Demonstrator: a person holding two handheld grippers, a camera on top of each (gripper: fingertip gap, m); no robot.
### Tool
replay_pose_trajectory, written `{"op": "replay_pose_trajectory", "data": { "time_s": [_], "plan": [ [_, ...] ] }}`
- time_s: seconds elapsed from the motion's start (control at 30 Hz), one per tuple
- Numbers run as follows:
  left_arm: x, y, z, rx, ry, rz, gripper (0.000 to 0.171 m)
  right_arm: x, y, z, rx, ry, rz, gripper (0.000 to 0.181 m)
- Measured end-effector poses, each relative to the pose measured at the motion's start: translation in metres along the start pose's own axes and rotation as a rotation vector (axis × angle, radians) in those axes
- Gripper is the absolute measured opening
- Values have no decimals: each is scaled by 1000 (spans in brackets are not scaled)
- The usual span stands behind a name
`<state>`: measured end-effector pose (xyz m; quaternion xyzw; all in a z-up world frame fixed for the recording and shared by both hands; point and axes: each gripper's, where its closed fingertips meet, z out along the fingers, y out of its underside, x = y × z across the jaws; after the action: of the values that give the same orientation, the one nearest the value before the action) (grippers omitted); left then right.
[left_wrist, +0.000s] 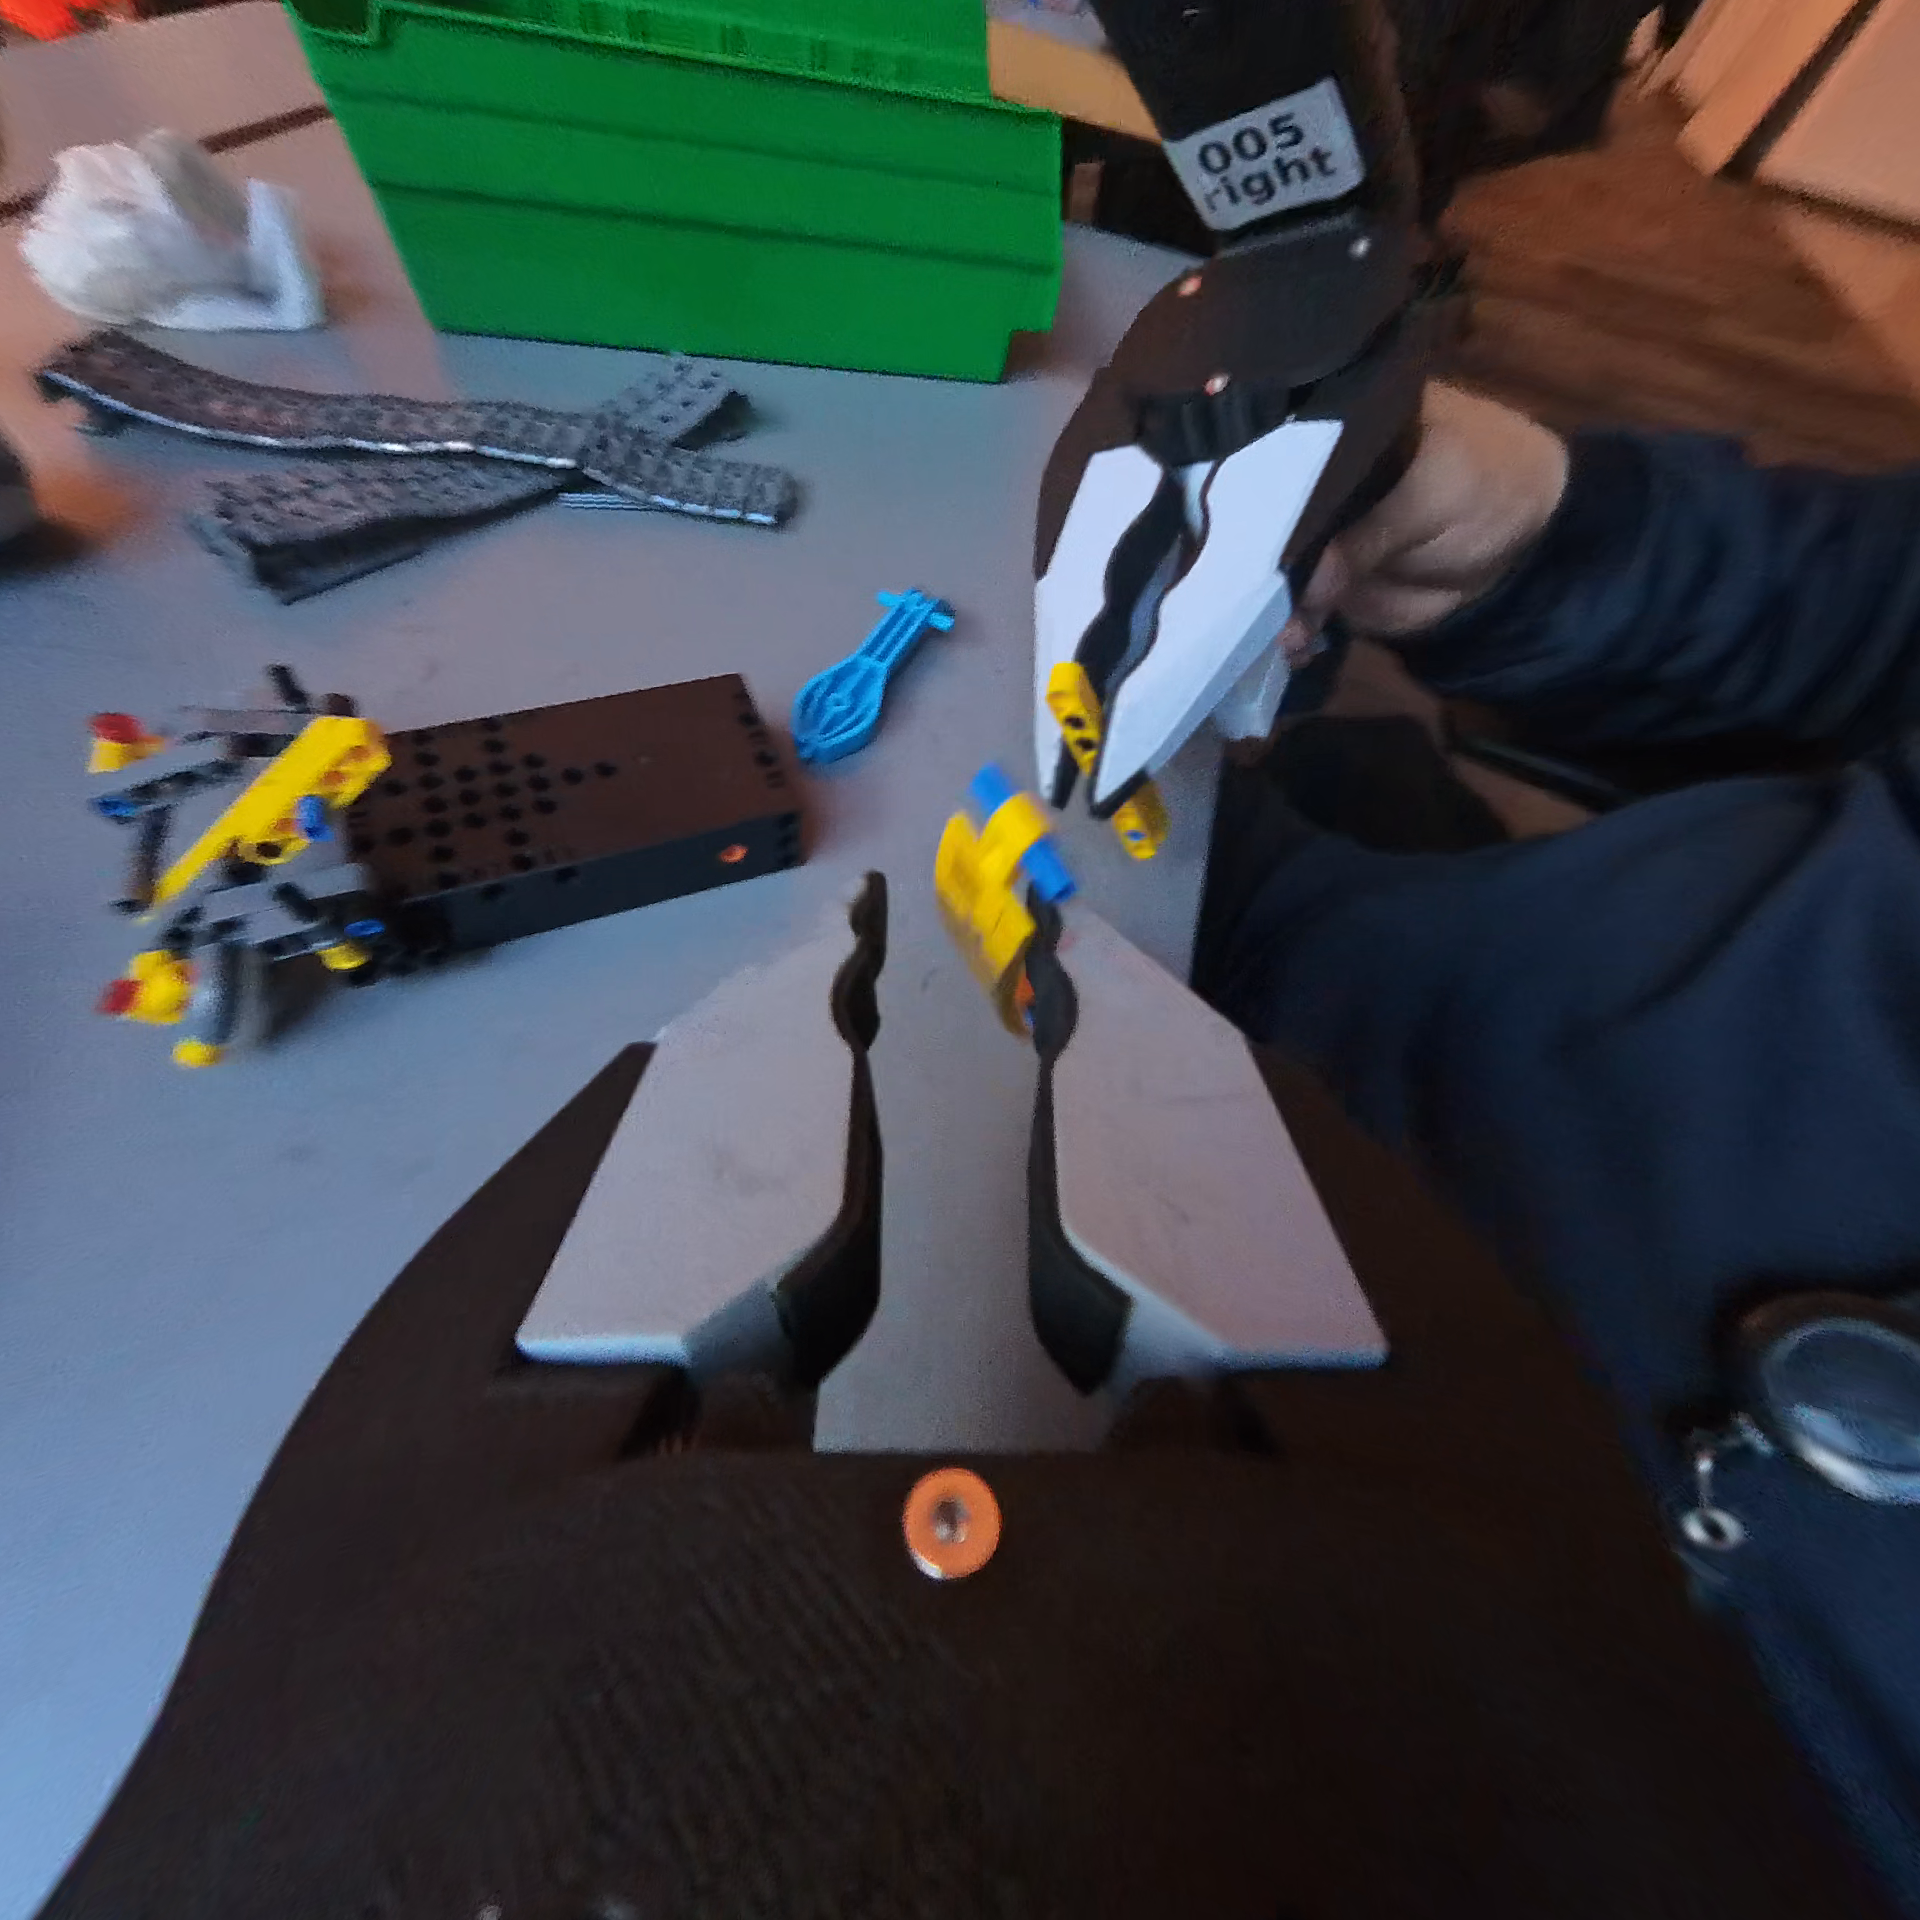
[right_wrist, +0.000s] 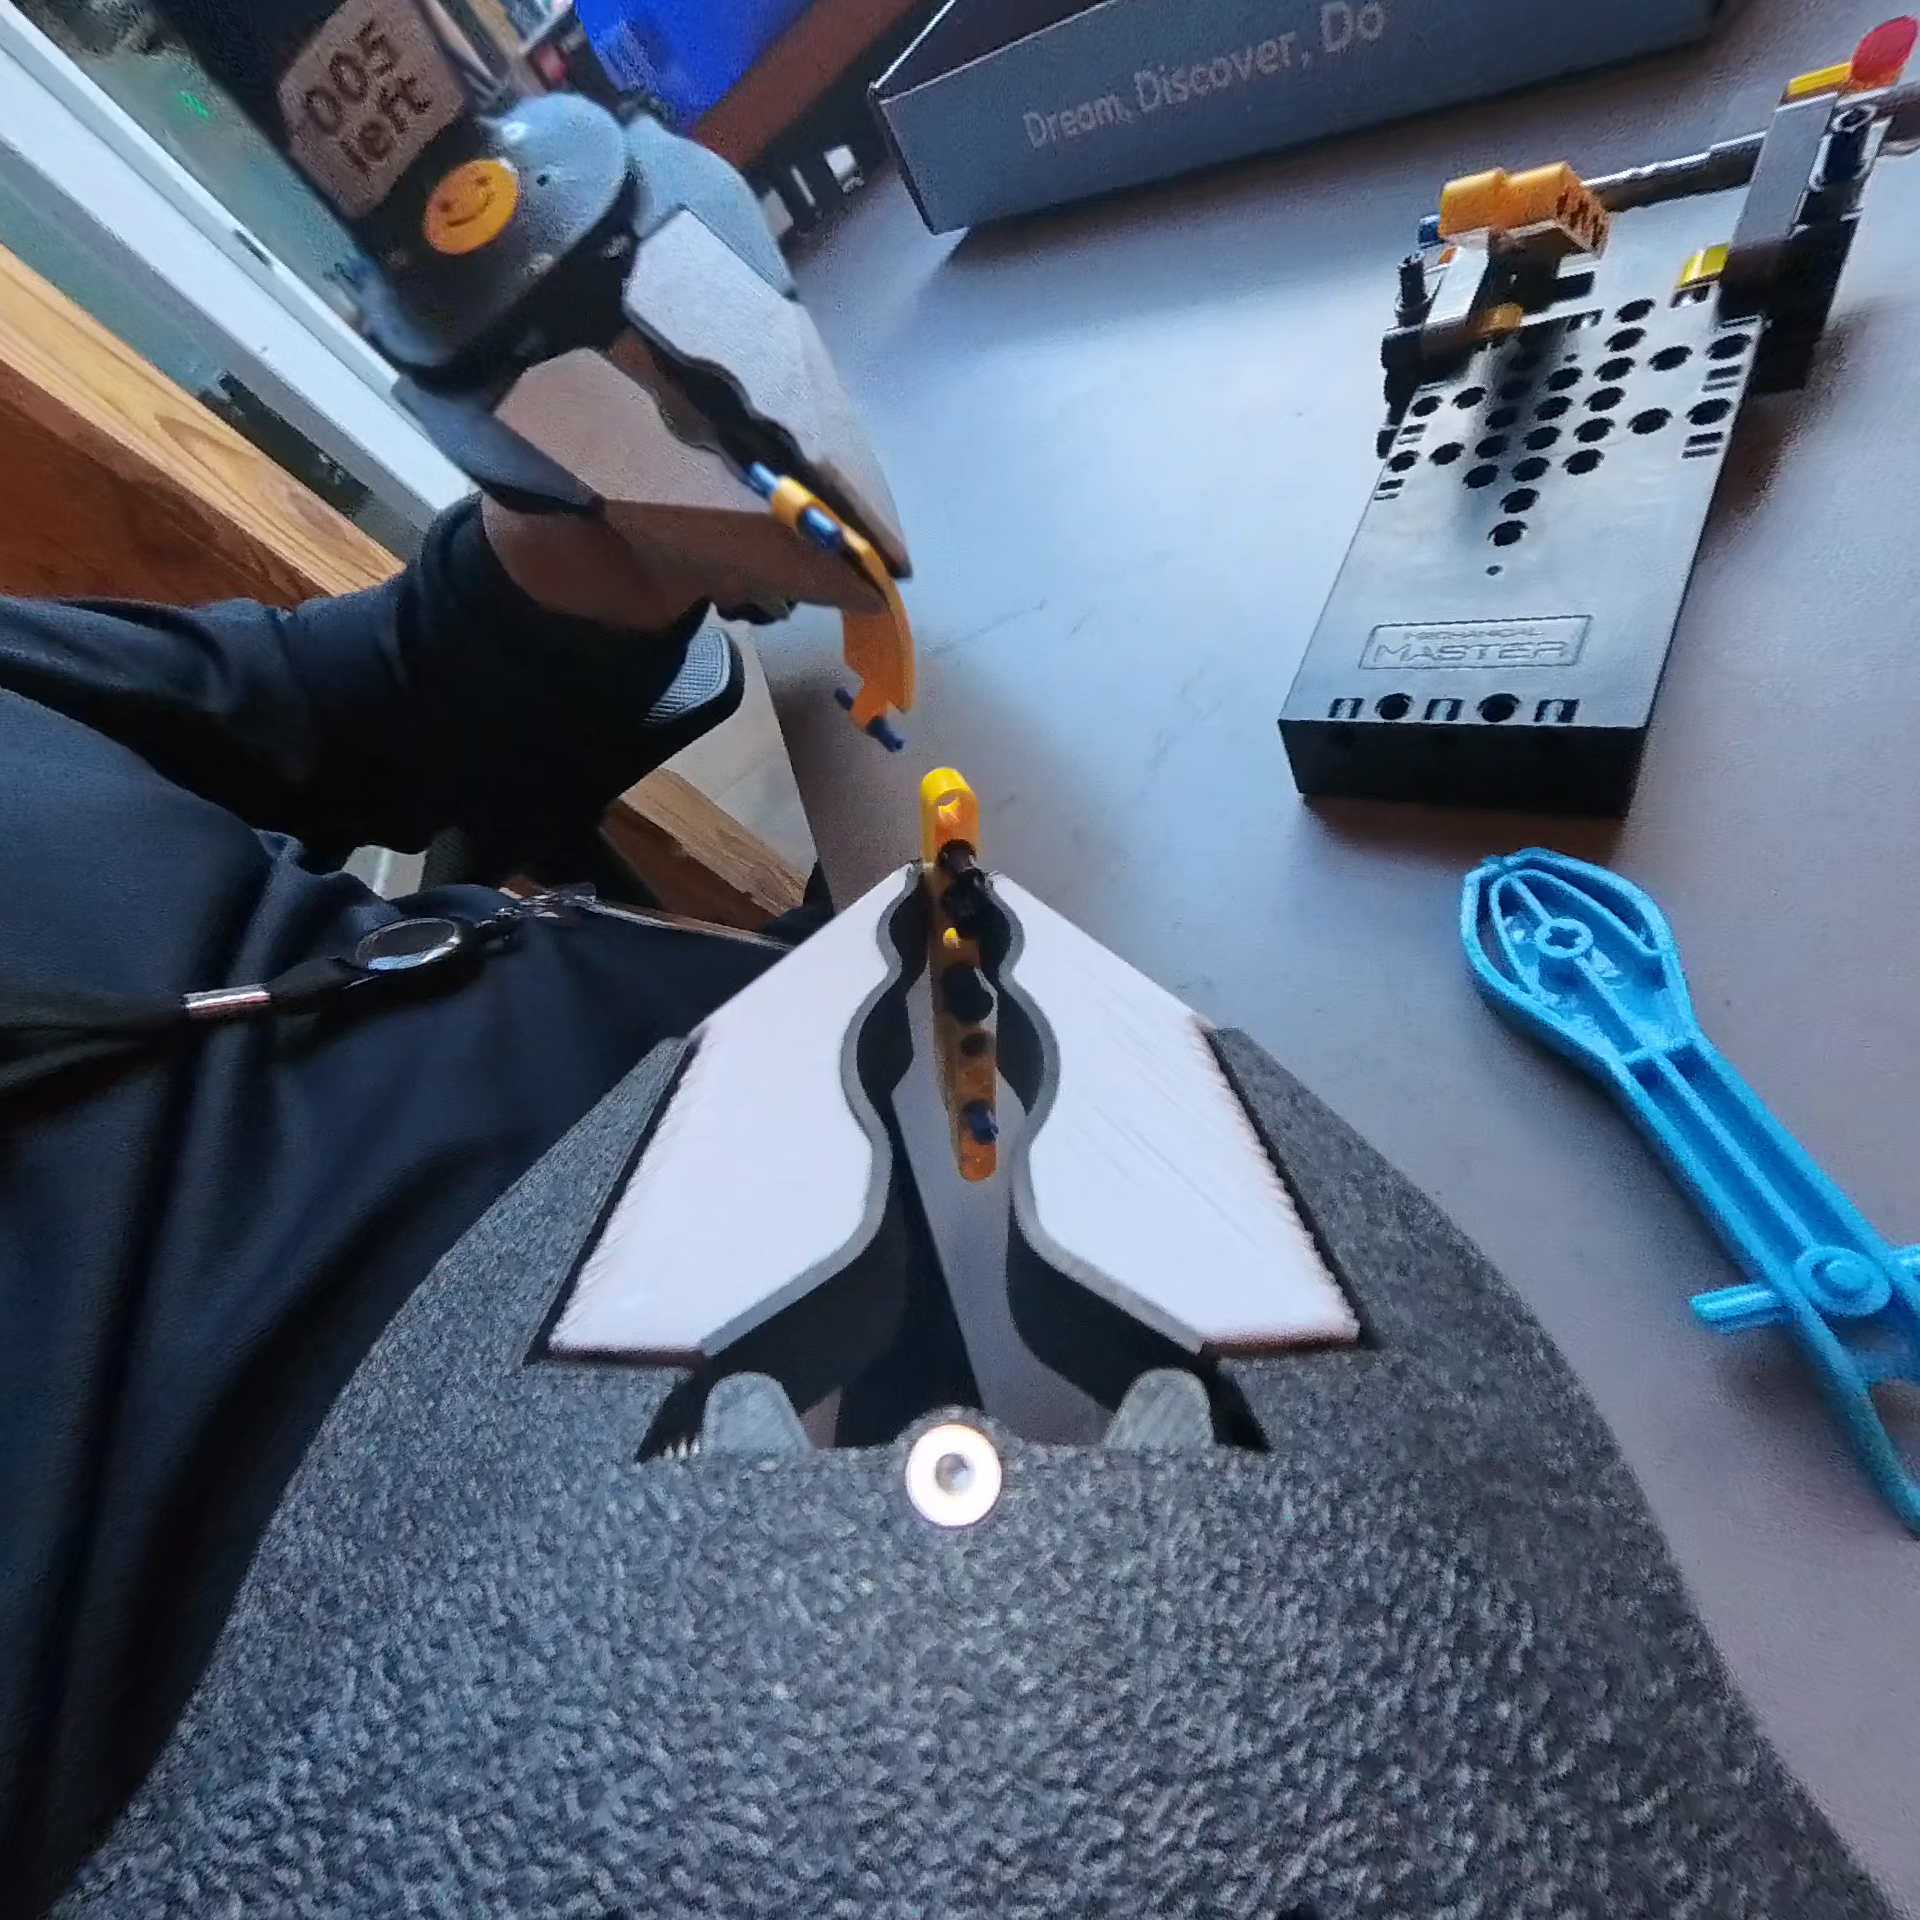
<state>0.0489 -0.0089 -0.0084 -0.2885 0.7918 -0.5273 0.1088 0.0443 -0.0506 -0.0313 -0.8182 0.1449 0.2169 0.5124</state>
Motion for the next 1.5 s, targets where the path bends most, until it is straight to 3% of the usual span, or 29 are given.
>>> {"op": "replay_pose_trajectory", "data": {
  "time_s": [0.07,0.13,0.2,0.4,0.5,0.67,1.0,1.13,1.23,1.5],
  "plan": [
    [-4,1,-7,-9,-58,97,1,4,1,1,-10,25,-17,6],
    [-8,1,-8,-7,-88,137,1,10,0,1,-26,79,-56,6],
    [-14,7,-6,-36,-87,91,1,17,2,-3,-60,151,-107,7],
    [-15,5,-5,37,9,-66,0,36,-13,-33,-106,432,-379,6],
    [-15,6,-3,48,34,-101,0,46,-10,-29,-129,494,-421,18],
    [-15,11,3,28,33,-101,0,66,12,-21,-213,530,-417,25],
    [-38,24,-2,-46,-89,-63,1,74,-7,-66,-7,490,-303,28],
    [-43,30,0,-88,-111,-71,7,70,-8,-67,35,430,-297,28],
    [-45,34,2,-112,-107,-100,17,68,-5,-62,7,430,-328,28],
    [-47,34,1,-109,-108,-121,19,69,1,-56,-48,439,-370,27]
  ]
}}
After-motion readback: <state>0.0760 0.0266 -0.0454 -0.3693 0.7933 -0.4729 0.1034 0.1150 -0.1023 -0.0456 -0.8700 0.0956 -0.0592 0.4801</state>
